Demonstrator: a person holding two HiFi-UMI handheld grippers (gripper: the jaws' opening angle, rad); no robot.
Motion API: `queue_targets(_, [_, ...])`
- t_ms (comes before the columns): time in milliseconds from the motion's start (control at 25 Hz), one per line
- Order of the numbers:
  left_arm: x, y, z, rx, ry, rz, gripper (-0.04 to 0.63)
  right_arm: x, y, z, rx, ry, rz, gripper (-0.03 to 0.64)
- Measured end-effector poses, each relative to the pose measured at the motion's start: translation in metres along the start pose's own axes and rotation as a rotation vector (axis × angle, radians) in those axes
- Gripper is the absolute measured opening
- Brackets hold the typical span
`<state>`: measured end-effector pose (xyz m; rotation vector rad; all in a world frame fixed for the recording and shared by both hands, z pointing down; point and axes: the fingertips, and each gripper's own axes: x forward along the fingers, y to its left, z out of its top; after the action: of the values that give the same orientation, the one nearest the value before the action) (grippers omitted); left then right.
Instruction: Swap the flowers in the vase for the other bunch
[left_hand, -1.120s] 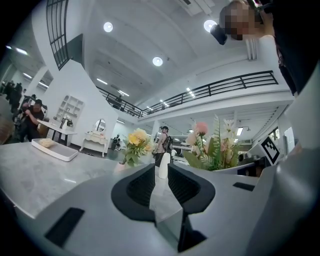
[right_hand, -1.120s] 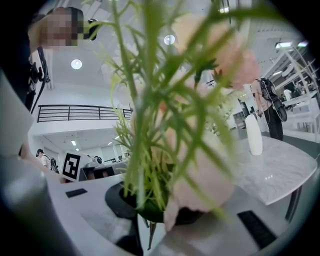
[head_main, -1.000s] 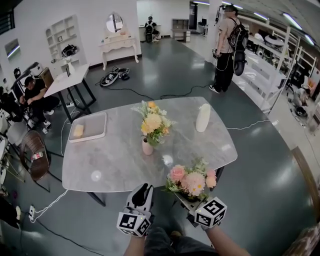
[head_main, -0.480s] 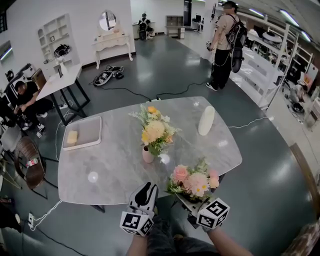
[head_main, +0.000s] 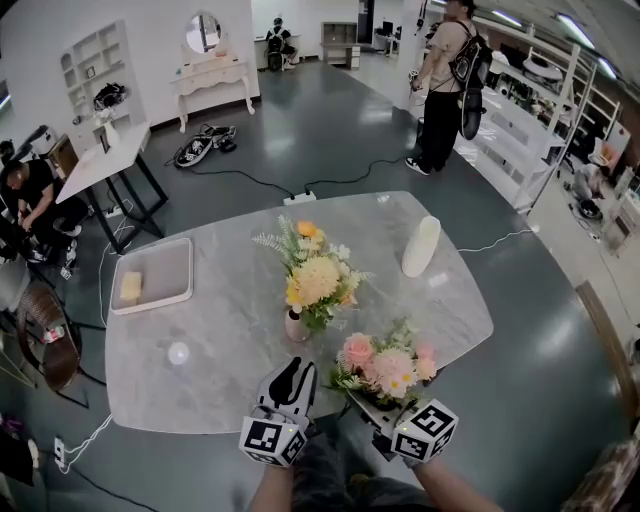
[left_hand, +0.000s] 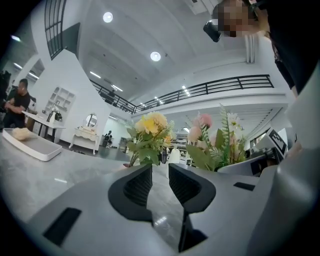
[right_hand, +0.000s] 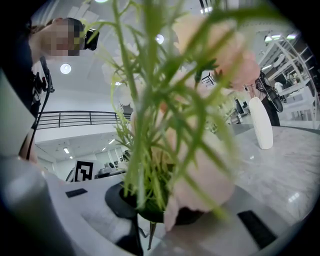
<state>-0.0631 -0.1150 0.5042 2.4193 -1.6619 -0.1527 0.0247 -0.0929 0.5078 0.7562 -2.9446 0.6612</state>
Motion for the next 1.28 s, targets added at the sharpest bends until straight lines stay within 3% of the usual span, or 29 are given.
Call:
queue_targets(520, [0.048,0.045,0.003,0.056,0.019,-0.008,0.223,0.019,-0.028,-0.007,0.037,0.017,-0.06,0.095])
queue_targets(920, [0.076,0.052,0.013,0.105,0.047,-0.129,0.238,0.031,-0.032,-0.003,0.045,0.026,-0.072,0.095])
queue_targets(1280, [0.093,0.041,0.001,0.2,0.167,-0.213,0.311,0.03,-0.032,-0.004,0.046,-0.001,-0.074,0.095])
